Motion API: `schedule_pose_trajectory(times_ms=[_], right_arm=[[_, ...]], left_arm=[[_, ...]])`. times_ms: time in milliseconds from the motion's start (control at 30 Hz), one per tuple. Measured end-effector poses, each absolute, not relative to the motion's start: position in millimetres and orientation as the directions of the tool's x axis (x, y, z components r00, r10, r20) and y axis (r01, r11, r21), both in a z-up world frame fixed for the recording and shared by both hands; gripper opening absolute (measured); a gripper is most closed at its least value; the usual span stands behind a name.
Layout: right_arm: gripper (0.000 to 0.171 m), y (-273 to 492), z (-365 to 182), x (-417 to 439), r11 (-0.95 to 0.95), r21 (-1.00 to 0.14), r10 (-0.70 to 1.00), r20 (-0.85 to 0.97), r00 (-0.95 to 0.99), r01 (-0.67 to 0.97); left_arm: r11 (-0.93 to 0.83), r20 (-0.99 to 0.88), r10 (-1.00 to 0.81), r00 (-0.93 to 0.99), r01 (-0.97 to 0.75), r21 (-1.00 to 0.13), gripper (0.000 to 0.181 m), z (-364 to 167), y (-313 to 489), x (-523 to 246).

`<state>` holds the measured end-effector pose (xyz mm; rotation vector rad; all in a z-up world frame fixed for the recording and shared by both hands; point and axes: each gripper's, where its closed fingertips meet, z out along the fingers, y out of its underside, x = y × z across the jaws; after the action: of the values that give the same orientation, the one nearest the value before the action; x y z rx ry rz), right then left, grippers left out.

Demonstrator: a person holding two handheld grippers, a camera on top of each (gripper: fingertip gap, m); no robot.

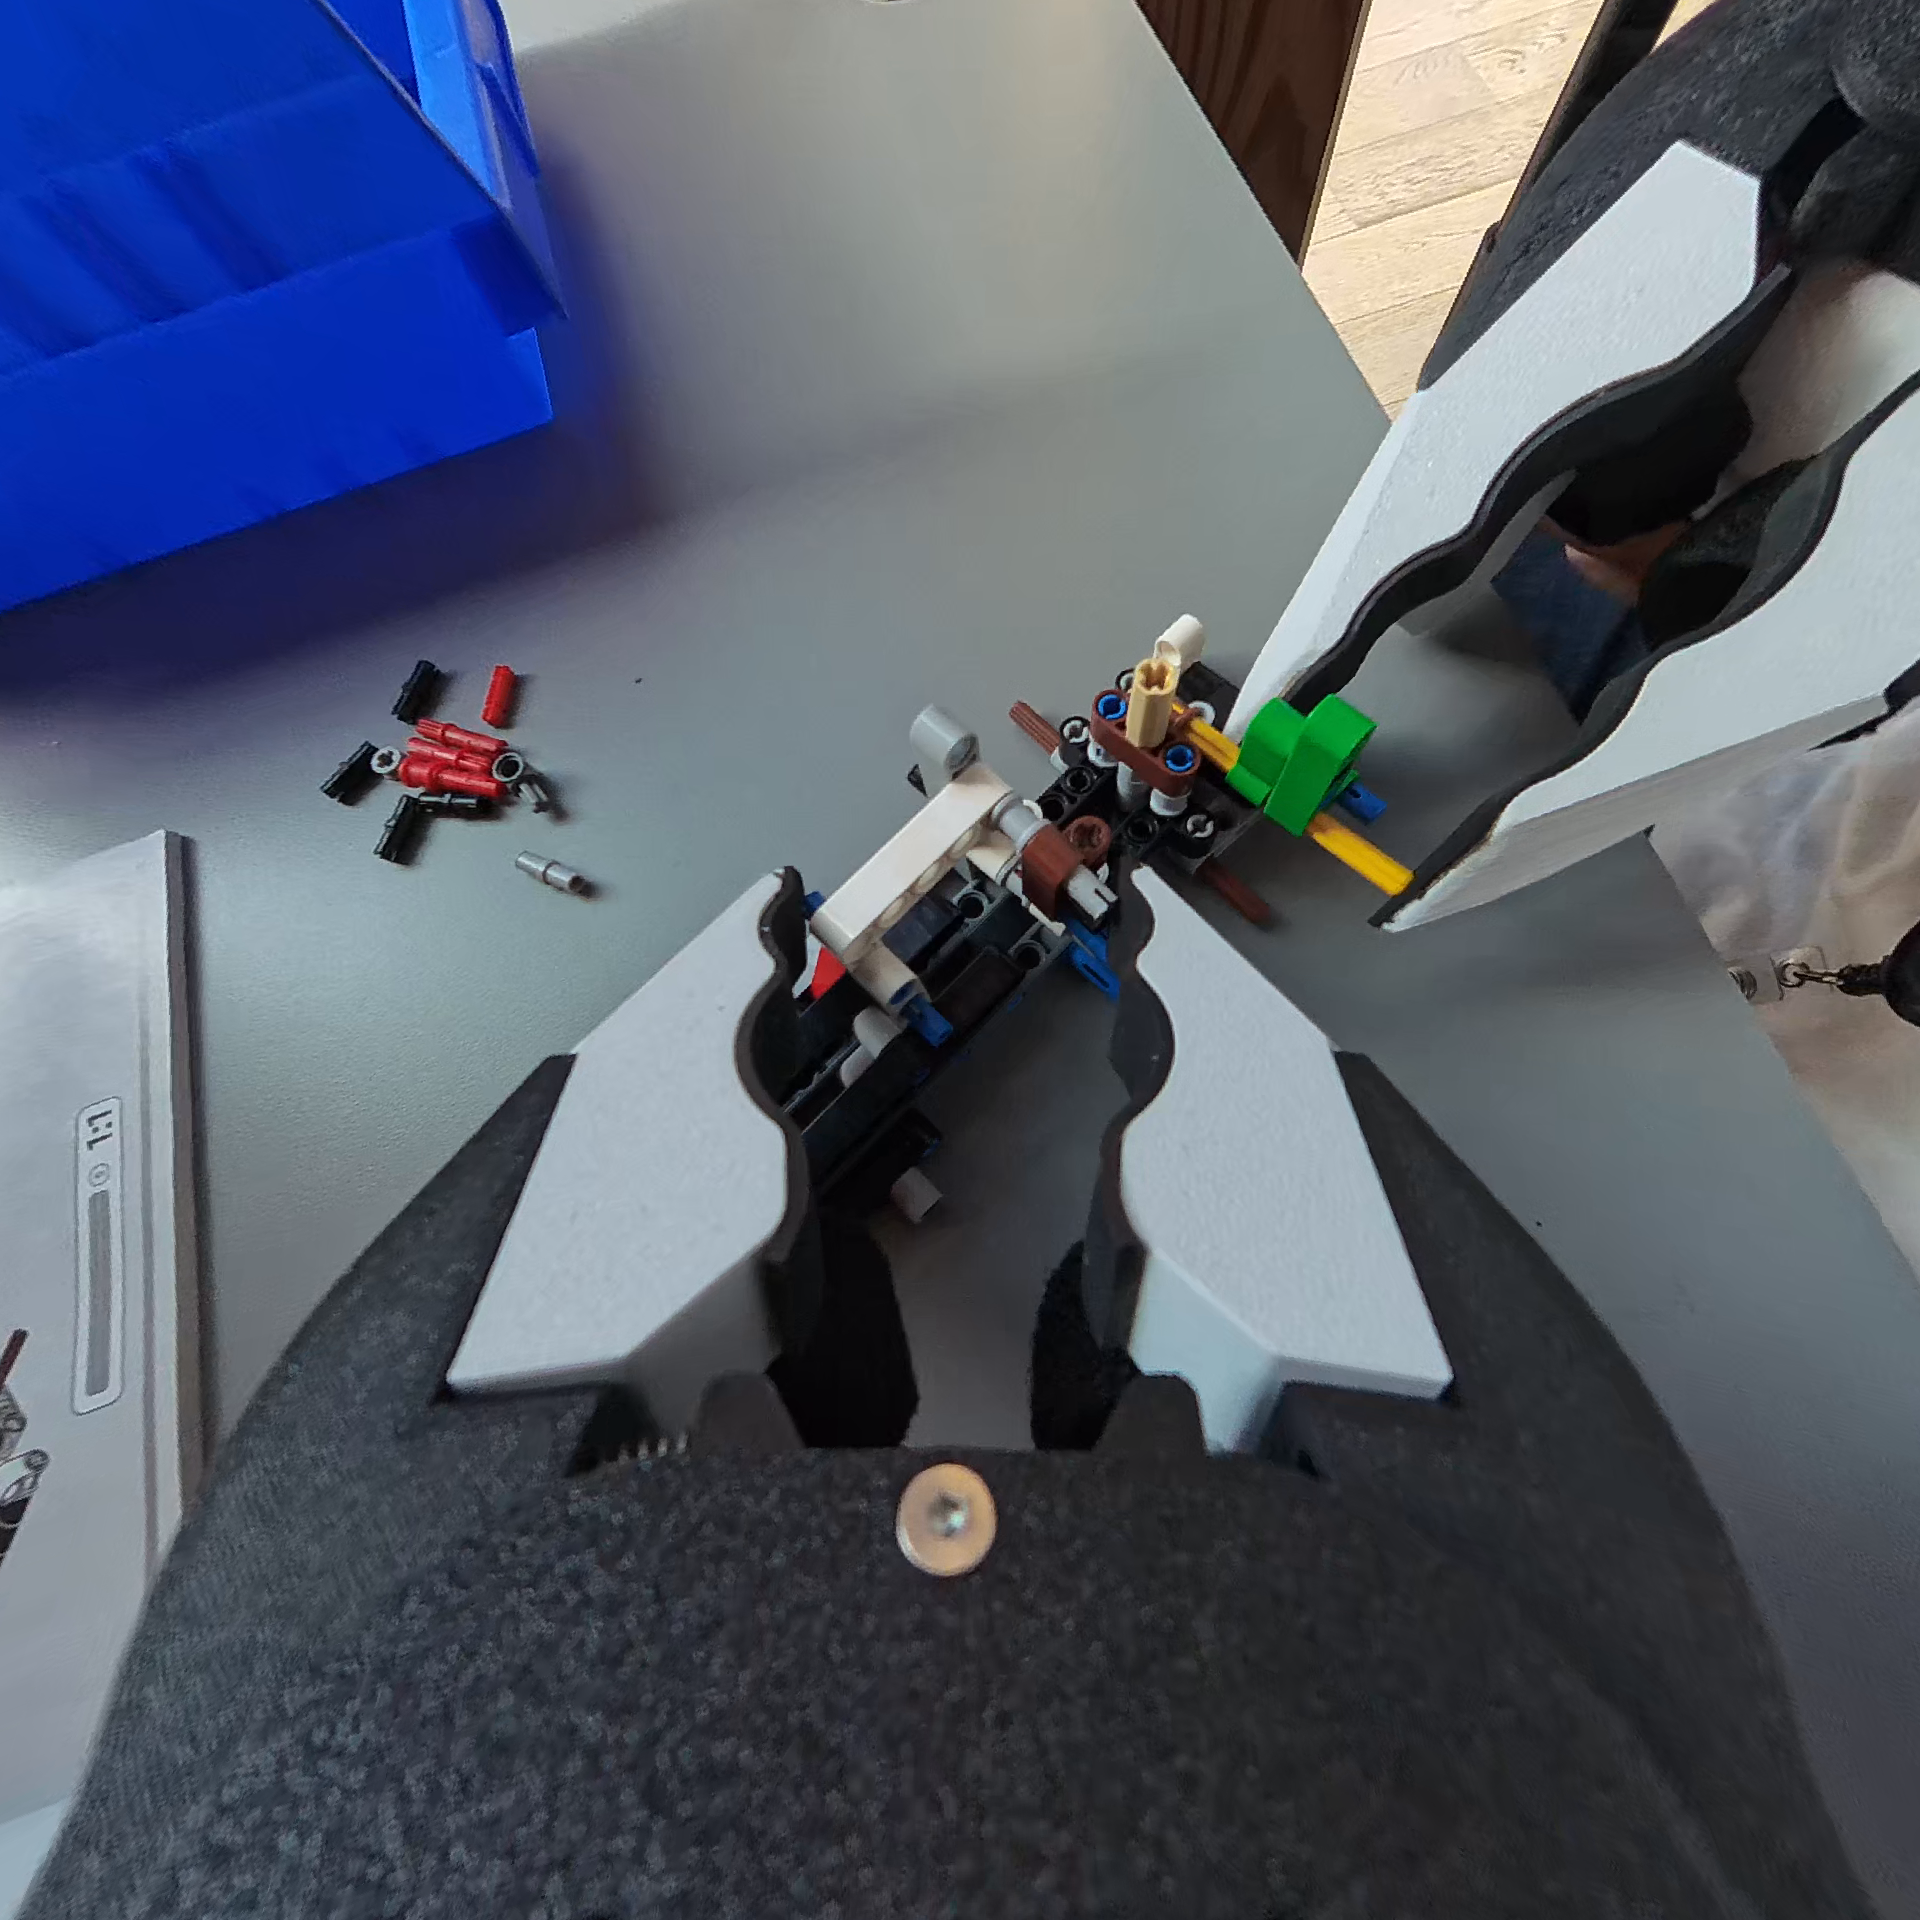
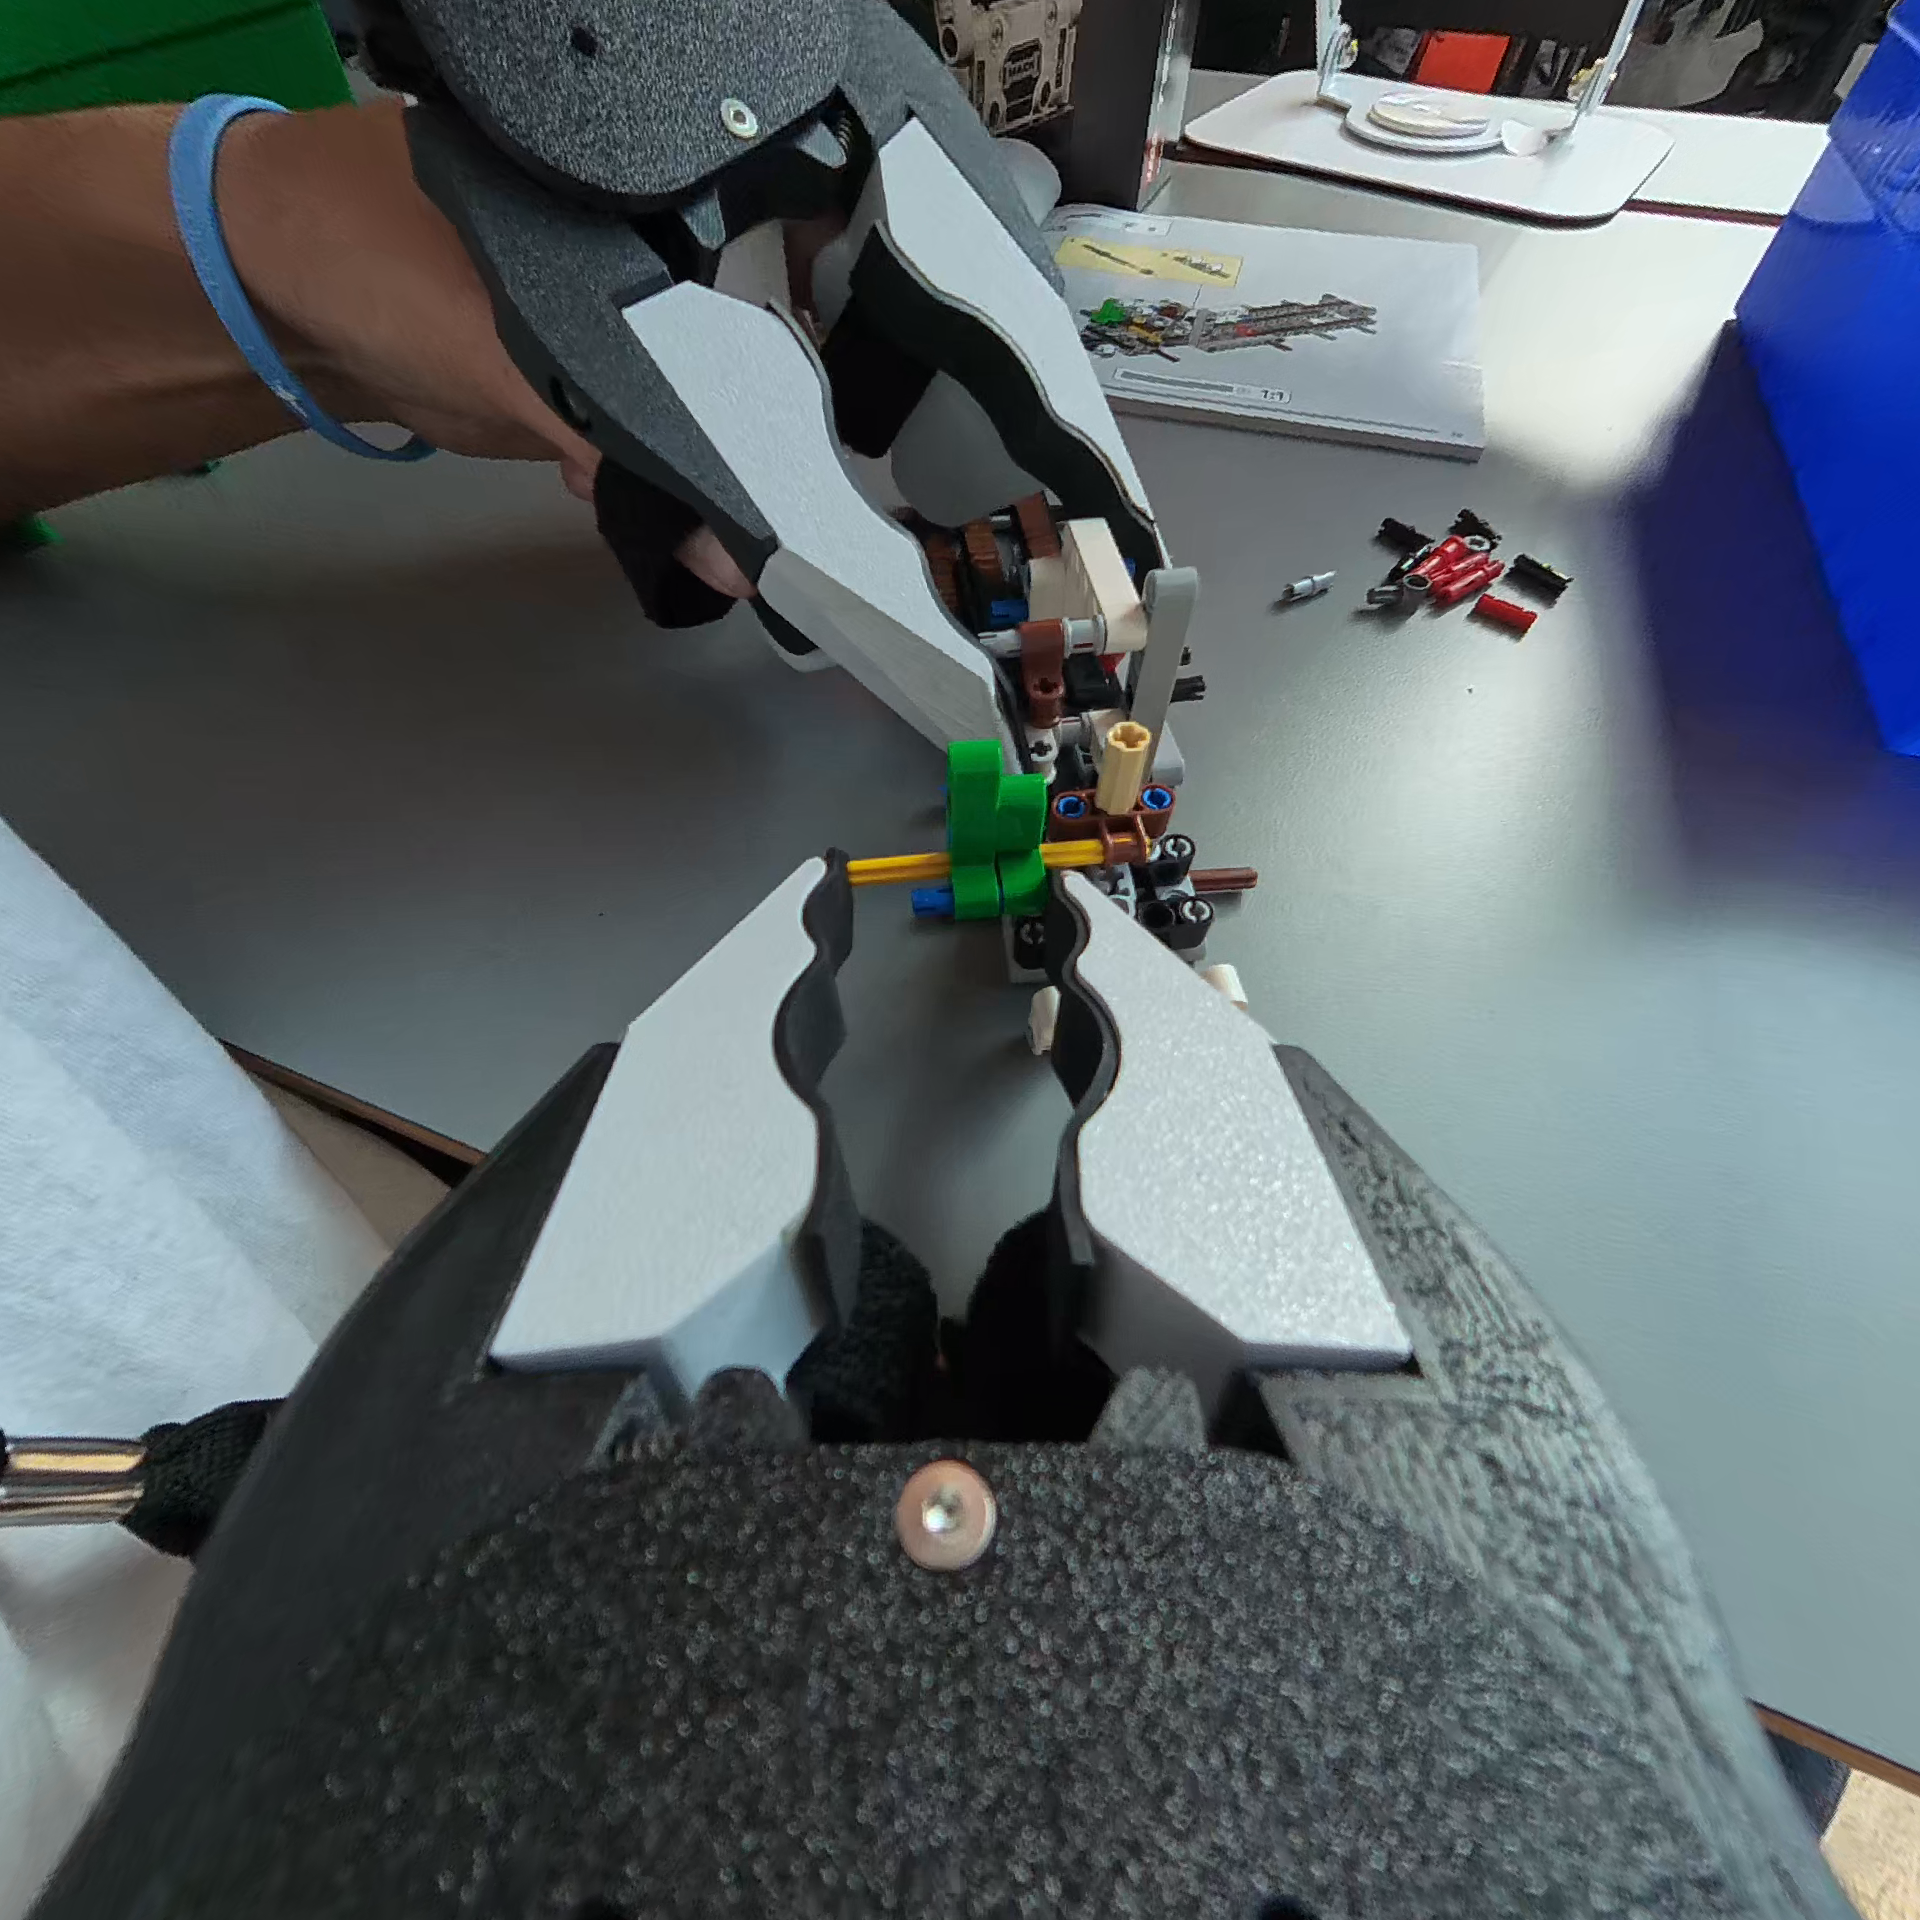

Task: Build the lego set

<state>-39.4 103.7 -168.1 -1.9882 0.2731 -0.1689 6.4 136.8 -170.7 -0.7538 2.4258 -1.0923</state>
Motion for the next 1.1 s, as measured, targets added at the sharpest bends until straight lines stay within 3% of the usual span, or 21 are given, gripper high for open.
schedule_pose_trajectory(times_ms=[300,433,967,1100], right_arm=[[0.037,102,-166,-38,-0.385,-0.915,-0.274,-0.013,0.962,-0.122],[0.06,99,-164,-30,-0.39,-0.918,-0.335,0.071,0.94,-0.07],[0.059,105,-167,-36,-0.39,-0.919,-0.198,0.026,0.98,-0.055],[0.057,105,-167,-36,-0.395,-0.918,-0.198,0.051,0.979,-0.032]], left_arm=[[0.556,-0.112,-0.602,-0.791,-0.314,-0.77,0.056,-170,136,6],[0.564,-0.116,-0.593,-0.797,-0.309,-0.766,0.057,-171,136,5],[0.594,-0.132,-0.557,-0.82,-0.282,-0.754,0.057,-170,133,0],[0.683,-0.236,-0.468,-0.852,-0.178,-0.709,0.063,-164,135,-4]])
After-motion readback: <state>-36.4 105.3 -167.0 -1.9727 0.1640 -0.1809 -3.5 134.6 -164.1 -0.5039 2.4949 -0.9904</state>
